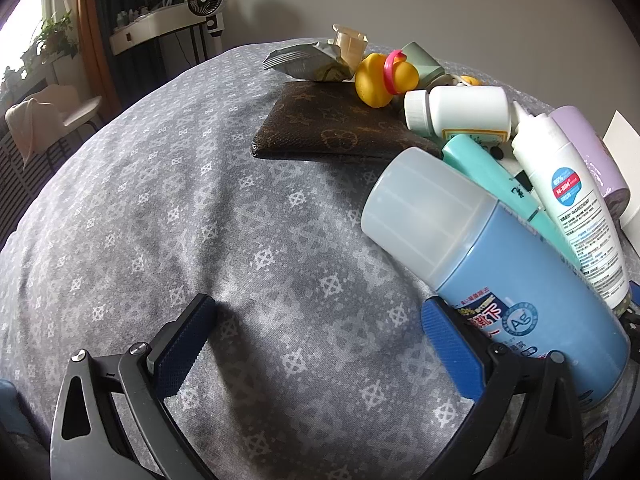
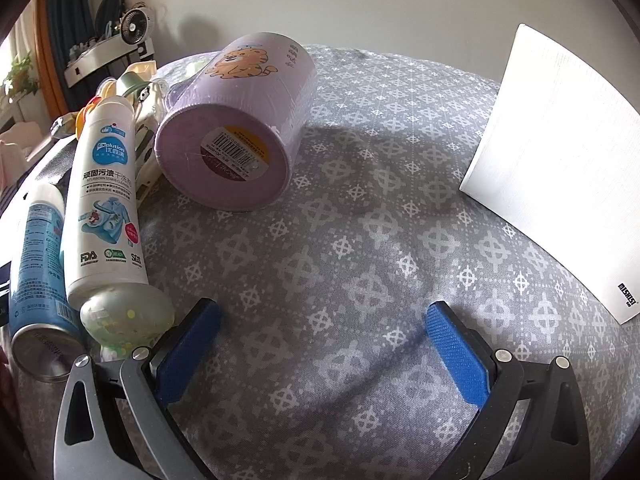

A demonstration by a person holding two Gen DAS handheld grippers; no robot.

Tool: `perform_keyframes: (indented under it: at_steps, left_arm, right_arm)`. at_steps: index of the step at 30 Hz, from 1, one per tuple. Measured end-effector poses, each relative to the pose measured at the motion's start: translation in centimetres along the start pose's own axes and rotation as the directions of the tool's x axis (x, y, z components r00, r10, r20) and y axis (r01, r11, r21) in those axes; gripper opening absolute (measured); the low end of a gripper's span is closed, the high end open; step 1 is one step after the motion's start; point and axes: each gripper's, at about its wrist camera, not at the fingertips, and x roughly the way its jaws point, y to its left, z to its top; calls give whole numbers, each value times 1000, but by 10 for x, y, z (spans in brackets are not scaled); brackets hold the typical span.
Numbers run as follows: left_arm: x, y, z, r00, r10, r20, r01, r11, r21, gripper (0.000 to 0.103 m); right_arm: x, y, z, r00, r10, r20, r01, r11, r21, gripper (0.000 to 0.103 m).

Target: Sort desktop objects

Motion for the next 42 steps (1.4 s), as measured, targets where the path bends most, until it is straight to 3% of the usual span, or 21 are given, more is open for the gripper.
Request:
perform_keyframes:
  at_steps: [42]
  left_arm:
    - [0,-1,-1,1000,7,-5,-7,1000,7,103]
  right_arm:
    - [-4,3,-1,1000,-3,9,3,1000,-8,103]
